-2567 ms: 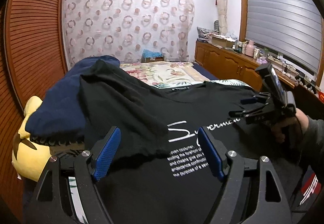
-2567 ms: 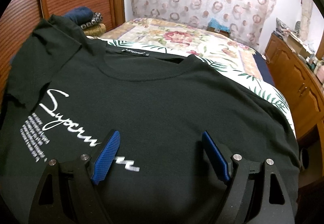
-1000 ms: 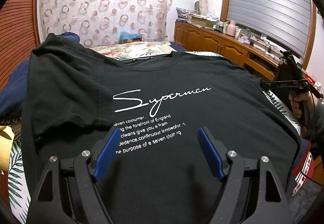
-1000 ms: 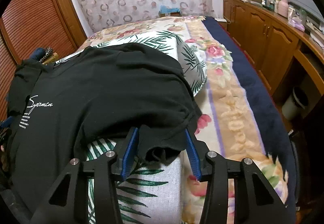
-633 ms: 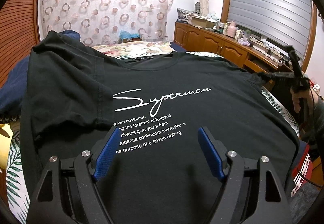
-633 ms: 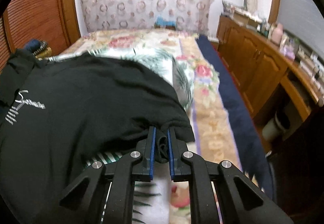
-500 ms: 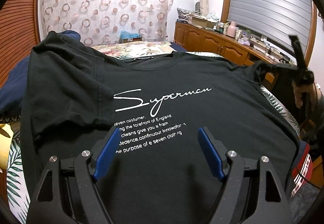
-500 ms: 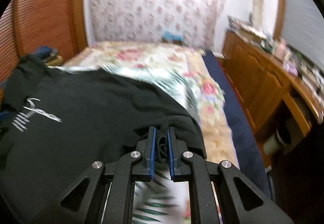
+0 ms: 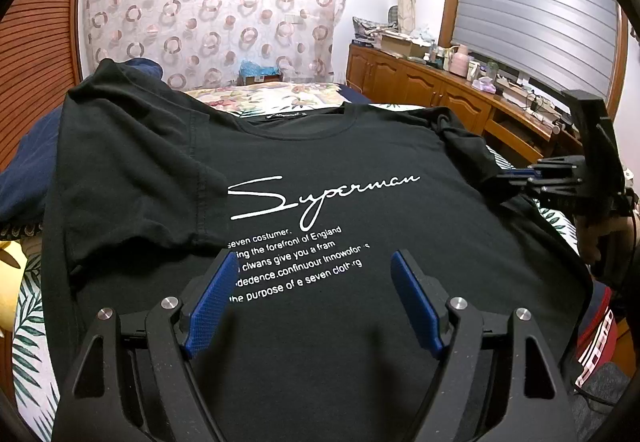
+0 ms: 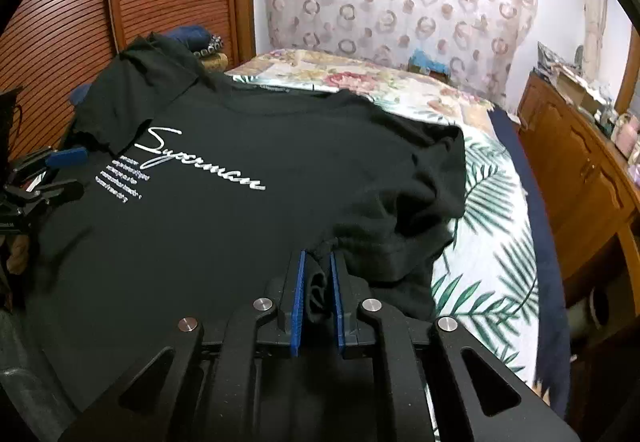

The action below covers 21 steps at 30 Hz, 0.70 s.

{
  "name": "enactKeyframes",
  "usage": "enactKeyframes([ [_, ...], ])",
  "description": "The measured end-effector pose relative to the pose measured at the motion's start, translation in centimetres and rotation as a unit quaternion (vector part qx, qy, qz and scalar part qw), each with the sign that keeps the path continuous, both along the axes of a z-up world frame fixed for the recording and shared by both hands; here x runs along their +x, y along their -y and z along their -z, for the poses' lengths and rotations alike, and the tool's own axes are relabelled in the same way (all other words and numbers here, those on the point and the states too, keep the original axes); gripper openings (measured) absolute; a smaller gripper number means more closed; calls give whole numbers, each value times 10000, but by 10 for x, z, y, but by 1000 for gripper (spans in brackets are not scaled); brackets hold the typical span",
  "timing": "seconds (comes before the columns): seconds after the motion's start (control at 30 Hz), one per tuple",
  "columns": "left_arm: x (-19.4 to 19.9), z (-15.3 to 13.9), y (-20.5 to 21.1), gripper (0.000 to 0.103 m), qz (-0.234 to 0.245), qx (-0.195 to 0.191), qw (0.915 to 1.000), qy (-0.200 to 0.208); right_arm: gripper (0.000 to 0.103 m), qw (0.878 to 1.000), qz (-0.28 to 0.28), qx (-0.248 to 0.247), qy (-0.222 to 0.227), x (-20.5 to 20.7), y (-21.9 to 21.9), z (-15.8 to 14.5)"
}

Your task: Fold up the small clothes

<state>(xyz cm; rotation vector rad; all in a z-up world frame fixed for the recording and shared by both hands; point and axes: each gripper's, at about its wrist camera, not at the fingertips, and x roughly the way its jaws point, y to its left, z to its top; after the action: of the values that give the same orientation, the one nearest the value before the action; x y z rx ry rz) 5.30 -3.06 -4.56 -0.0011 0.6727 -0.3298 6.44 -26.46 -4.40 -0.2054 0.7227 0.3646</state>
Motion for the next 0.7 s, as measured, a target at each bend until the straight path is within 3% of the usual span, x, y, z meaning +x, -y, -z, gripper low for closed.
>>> enactKeyframes([
  [0.17,0,0,1,79,-9,6,10000,5,35,9999,5,106,-17,-4,9,-13],
  [0.33,0,0,0,79,-6,1,10000,0,44,9993,79,247,279,-12,25,-34],
  [0.47,0,0,0,79,-6,3,10000,2,45,9983,443,187,333,-2,46,-34],
  [0.7,0,0,0,79,-22,-9,10000,1,45,9955,800,487,-132,41,65,-12],
])
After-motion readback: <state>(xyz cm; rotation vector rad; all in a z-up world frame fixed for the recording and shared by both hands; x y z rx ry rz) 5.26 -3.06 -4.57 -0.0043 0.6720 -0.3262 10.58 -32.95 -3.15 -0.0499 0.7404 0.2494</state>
